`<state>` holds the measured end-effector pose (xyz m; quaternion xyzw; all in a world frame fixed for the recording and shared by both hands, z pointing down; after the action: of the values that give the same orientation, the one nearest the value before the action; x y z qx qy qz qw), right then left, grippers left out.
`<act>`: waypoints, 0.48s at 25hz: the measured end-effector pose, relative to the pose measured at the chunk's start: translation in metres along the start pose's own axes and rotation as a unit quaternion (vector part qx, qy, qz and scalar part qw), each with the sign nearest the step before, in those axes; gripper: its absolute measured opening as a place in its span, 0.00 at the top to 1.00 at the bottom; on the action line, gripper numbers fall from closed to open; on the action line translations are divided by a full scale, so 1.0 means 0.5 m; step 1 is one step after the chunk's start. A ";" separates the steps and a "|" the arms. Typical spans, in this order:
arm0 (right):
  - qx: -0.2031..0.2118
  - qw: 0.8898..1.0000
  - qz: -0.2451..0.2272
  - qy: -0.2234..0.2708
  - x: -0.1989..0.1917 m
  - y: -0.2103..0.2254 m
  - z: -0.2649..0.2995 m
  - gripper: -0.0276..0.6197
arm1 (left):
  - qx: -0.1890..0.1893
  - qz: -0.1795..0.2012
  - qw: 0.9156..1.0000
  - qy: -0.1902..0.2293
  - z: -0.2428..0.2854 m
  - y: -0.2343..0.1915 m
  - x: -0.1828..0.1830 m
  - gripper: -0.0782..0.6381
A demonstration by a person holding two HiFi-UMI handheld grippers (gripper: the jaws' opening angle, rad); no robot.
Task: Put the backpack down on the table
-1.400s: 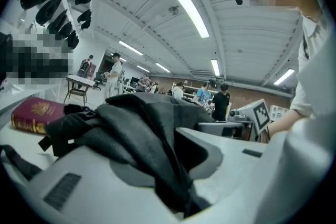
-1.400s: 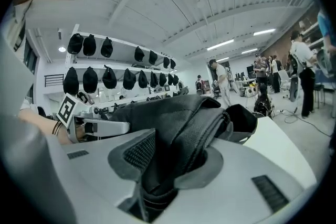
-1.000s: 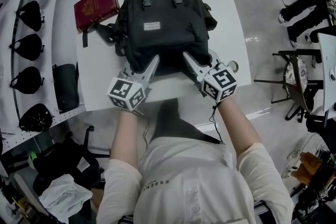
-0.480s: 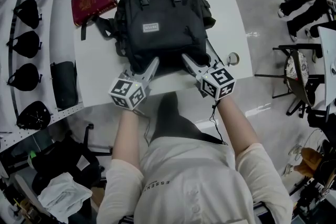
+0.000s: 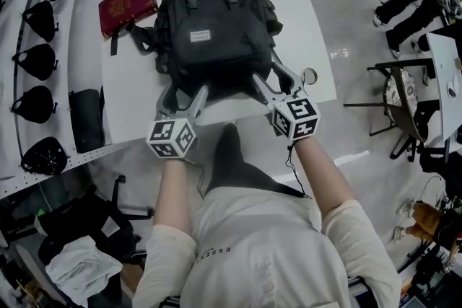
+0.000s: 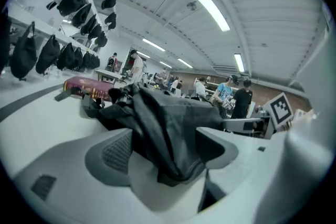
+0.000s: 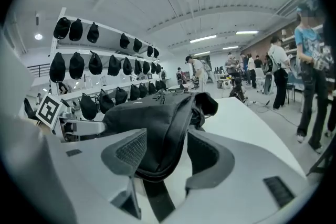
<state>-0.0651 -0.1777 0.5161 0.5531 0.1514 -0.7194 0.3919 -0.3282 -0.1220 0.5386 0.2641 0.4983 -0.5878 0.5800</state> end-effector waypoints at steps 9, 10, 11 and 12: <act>0.022 0.997 -0.060 0.046 0.079 -0.077 -0.072 0.60 | 0.007 0.081 0.996 0.030 -0.095 0.049 0.072 0.40; 0.027 0.996 -0.061 0.052 0.088 -0.086 -0.080 0.60 | 0.000 0.094 0.995 0.035 -0.104 0.061 0.085 0.40; 0.032 0.996 -0.060 0.057 0.096 -0.095 -0.089 0.60 | -0.008 0.107 0.993 0.039 -0.113 0.075 0.098 0.40; 0.039 0.996 -0.060 0.062 0.103 -0.105 -0.098 0.60 | -0.017 0.119 0.992 0.042 -0.122 0.088 0.111 0.40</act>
<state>-0.0744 -0.1326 0.4408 0.6012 0.1800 -0.7116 0.3161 -0.3135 -0.0835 0.4549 0.3364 0.4968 -0.4945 0.6288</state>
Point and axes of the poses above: the fingertips, and each gripper's own axes: z forward along the fingers, y to its right, x out of its top, the point moved 8 cm from there along -z, backward along the fingers, and after that the axes turned 5 degrees about x, right-handed, at the moved point
